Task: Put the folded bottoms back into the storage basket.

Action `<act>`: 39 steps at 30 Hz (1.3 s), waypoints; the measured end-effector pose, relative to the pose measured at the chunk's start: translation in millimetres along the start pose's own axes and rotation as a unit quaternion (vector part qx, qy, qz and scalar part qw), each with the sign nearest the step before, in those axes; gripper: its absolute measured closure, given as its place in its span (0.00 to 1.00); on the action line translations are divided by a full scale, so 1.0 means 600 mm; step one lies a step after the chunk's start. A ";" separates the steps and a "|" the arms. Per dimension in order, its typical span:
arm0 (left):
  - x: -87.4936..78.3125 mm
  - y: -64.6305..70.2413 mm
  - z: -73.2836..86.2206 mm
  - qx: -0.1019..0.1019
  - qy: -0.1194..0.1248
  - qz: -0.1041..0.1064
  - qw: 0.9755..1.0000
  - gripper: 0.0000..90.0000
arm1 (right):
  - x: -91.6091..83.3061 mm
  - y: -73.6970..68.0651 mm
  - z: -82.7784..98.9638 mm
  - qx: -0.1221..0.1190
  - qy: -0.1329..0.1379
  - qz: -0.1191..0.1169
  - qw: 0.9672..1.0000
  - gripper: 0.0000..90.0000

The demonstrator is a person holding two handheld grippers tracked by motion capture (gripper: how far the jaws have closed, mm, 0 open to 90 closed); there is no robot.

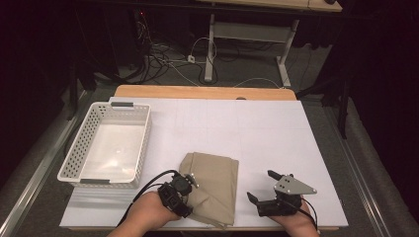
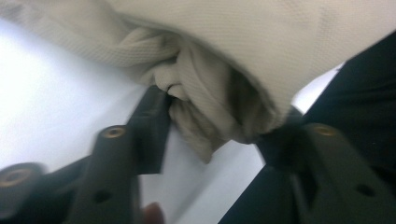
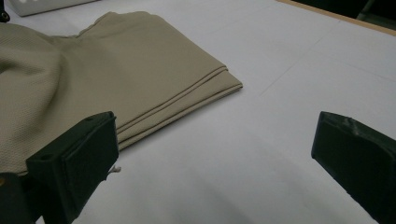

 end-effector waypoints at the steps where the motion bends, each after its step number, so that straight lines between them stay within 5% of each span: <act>1: 0.000 0.001 -0.001 0.001 0.003 0.002 1.000 0.60 | 0.000 0.000 0.000 -0.001 0.001 0.000 1.000 0.01; 7: -0.001 0.004 -0.001 0.015 0.020 0.005 1.000 0.78 | 0.007 -0.002 -0.006 0.001 0.005 -0.008 1.000 0.01; 21: -0.020 -0.003 0.028 -0.002 0.026 0.006 1.000 0.79 | 0.056 -0.009 -0.020 0.022 0.000 -0.050 0.999 0.05; 25: -0.022 -0.007 0.045 -0.008 0.024 0.003 1.000 0.79 | 0.077 -0.010 -0.033 0.048 -0.004 -0.062 0.997 0.13; 30: -0.022 -0.013 0.055 -0.010 0.017 -0.002 1.000 0.79 | 0.146 0.012 -0.056 0.080 -0.056 -0.047 0.994 0.24; 39: -0.017 -0.016 0.051 0.003 0.003 -0.003 1.000 0.79 | 0.197 0.005 -0.052 0.076 -0.121 -0.040 0.989 0.28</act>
Point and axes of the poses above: each handheld gripper's, and its own axes: x roughly forward along the jaws, z roughly out of its underside, y roughly to its right, the point moved 7 cm from there along x, roughly forward along the jaws, and after that the axes turned 8 degrees about -z, right-handed, at the moved point
